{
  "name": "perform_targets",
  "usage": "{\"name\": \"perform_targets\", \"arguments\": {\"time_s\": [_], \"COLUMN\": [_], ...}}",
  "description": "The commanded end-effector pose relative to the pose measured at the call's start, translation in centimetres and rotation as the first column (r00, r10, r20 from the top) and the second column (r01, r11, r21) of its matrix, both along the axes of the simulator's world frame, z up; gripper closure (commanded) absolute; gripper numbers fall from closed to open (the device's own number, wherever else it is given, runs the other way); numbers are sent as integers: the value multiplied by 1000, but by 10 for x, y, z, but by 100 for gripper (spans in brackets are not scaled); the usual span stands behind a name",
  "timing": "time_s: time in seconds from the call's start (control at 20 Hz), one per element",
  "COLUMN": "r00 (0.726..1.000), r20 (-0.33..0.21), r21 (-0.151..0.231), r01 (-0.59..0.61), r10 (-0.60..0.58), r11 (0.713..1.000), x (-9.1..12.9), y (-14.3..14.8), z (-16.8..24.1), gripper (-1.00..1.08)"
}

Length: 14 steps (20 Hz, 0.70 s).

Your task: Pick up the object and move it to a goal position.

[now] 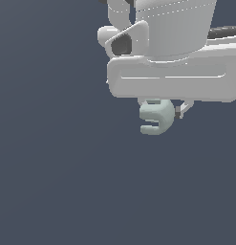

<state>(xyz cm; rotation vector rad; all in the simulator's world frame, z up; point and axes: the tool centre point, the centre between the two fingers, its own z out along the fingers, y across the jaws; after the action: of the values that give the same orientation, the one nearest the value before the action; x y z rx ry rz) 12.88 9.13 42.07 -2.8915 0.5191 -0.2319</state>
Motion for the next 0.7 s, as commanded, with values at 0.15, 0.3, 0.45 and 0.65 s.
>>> {"name": "perform_targets", "arguments": {"time_s": [0.15,0.3,0.45,0.65], "r00": [998,997,996,995], "r20": [18,24,27,30], "r21": [9,12,13,14], "r01": [-60,-78,-89,-96], "r10": [60,78,89,96], "r11": [998,997,996,995], "x": [0,0,1,1], "y": [2,3,4,4], "z": [32,42,49,53], "gripper": [108,108,108,108]}}
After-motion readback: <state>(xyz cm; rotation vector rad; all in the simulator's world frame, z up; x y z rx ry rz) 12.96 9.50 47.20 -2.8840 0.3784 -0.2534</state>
